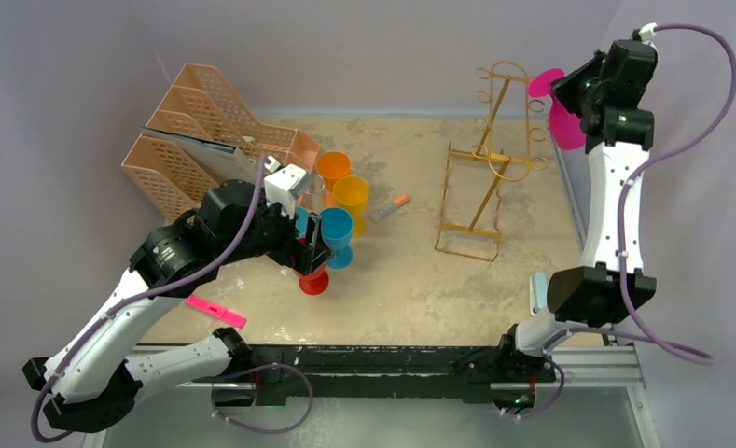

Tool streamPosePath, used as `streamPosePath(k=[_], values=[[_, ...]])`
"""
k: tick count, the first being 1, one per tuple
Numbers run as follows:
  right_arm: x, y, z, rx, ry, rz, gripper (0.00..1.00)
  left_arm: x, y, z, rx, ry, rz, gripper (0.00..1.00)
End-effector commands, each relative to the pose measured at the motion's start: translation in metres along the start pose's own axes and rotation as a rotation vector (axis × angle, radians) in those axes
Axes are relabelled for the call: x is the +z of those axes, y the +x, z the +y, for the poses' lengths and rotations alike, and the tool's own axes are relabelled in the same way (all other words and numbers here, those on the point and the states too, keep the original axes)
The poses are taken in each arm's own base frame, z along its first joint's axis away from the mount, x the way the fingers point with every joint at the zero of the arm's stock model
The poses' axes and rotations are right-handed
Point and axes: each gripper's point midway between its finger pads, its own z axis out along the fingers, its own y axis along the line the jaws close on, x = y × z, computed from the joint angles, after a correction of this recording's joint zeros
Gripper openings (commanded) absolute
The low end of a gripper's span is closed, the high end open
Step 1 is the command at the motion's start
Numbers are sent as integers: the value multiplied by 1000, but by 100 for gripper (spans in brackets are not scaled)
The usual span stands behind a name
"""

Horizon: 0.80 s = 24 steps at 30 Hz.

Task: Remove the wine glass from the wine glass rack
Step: Pick up the wine glass from the wine rack.

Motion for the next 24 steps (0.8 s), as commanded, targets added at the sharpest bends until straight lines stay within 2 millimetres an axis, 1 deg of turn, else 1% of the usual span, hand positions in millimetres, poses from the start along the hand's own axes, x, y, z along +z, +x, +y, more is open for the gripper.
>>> streamPosePath(k=[1, 4, 5, 8, 11, 13, 16, 23, 24], values=[[-37, -19, 19, -25, -83, -90, 0, -10, -11, -8, -16, 30, -41, 86], [-54, -10, 16, -15, -90, -78, 0, -10, -10, -8, -16, 35, -39, 86], [-65, -8, 15, -10, -92, -87, 0, -9, -9, -9, -16, 36, -35, 86], [-86, 2, 9, 5, -100, -95, 0, -9, -8, -10, -14, 47, -30, 86], [-111, 11, 13, 5, -151, -91, 0, -9, -8, -11, -8, 51, -32, 86], [-126, 14, 10, 3, -152, -100, 0, -9, -9, -10, -6, 47, -33, 86], [-142, 25, -2, -3, -122, -96, 0, -9, -10, -10, -6, 46, -37, 86], [-173, 53, -23, 0, -90, -64, 0, -5, -10, -13, -6, 63, -31, 86], [-180, 56, -24, -1, -100, -66, 0, -5, -10, -14, -6, 64, -28, 86]])
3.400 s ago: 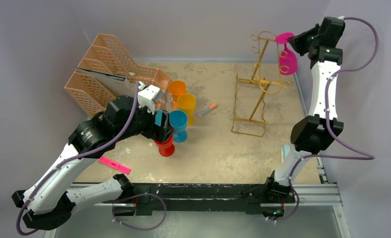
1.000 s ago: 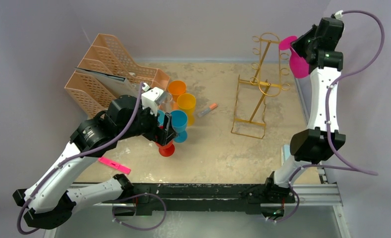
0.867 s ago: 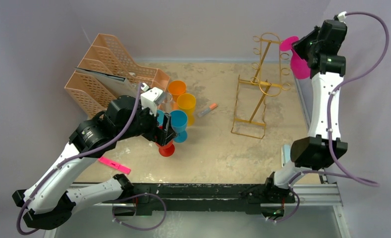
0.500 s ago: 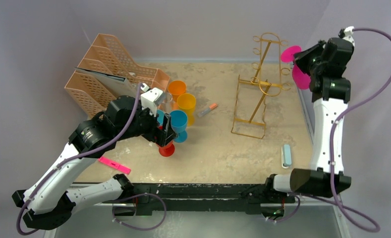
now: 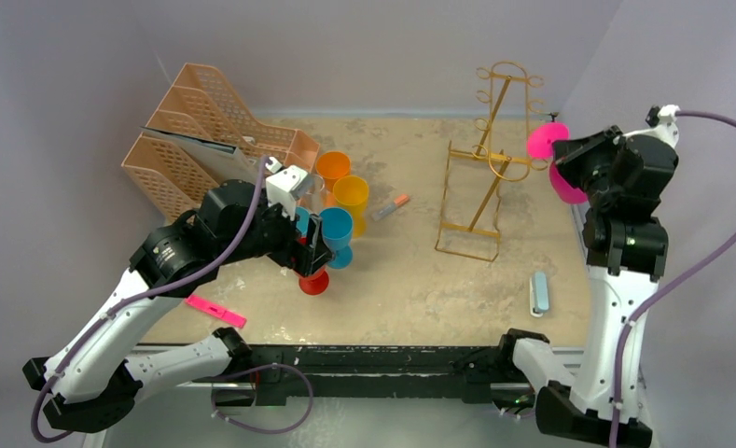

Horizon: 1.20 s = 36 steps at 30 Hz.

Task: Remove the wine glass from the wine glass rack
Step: Pick up the wine glass from the wine rack, then place the wine glass at the center of the board.

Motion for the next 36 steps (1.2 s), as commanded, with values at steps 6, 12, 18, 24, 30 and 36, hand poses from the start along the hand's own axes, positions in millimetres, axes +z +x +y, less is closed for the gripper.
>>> streamPosePath(k=[6, 12, 18, 24, 30, 36], values=[[-65, 22, -11, 21, -12, -21, 0, -4, -12, -9, 2, 35, -35, 86], [-84, 43, -8, 26, -47, 66, 0, -3, -14, -10, 3, 41, -40, 86], [-87, 85, 42, 185, -361, 302, 0, -4, -21, -10, -14, 38, -85, 87], [-100, 111, 30, 184, -345, 393, 0, -1, -29, -19, -34, 88, -133, 87], [-111, 155, 27, 209, -419, 622, 0, 12, -31, -35, -38, 178, -112, 87], [-126, 185, 33, 131, -492, 781, 0, 27, -41, -56, -39, 284, -101, 88]])
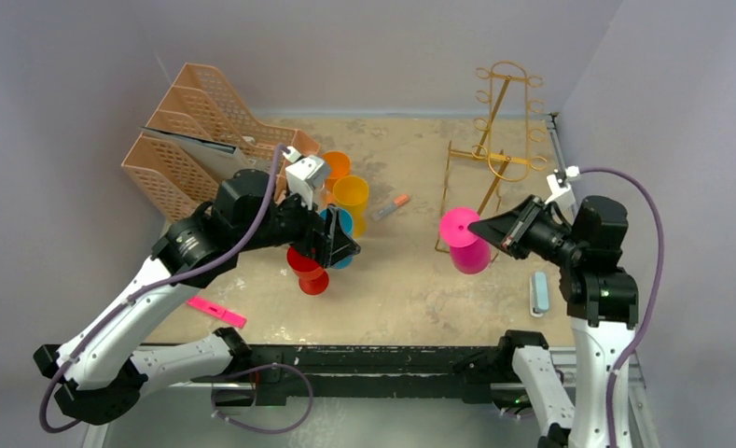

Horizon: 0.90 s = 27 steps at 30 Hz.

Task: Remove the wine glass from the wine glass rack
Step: Place the wine glass at the center of the board.

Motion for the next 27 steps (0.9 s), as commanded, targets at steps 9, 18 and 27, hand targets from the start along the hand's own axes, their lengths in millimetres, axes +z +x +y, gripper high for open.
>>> streamPosePath(k=[9, 18, 27], values=[[23, 60, 15, -243, -47, 256, 0, 22, -7, -35, -26, 213, 15, 87], [42, 100, 52, -475, -195, 392, 0, 21, 3, -57, -21, 362, 74, 85], [56, 124, 65, -556, -272, 440, 0, 27, 14, -68, -35, 456, 144, 77]])
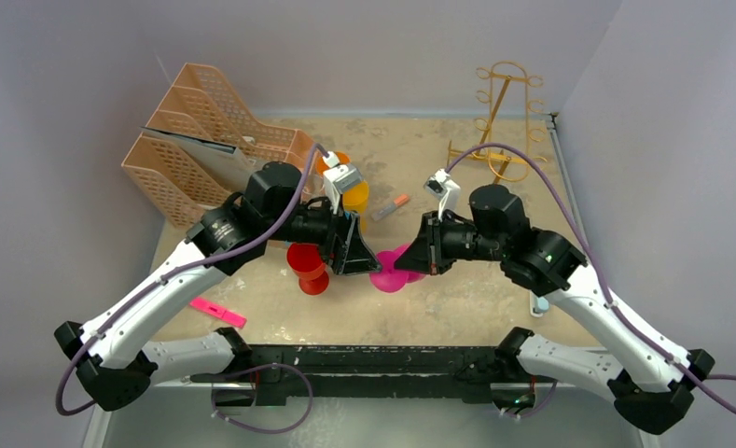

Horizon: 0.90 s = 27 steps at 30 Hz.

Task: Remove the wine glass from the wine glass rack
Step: Place the wine glass at the center of the board.

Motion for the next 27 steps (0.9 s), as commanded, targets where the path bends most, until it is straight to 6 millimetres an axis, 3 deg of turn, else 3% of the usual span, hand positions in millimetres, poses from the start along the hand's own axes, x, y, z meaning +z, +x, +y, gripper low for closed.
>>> streamPosePath(k=[1, 7, 12, 27], values=[[-2, -25, 14, -100, -42, -111, 0, 4, 4, -14, 6, 101, 27, 76], [2, -29, 26, -104, -137, -157, 0, 10, 18, -5, -24, 93, 88, 71], [7, -26, 26, -103, -139, -115, 0, 12, 14, -7, -19, 110, 73, 64], [9, -22, 20, -118, -131, -116, 0, 11, 9, 1, -22, 48, 48, 22]])
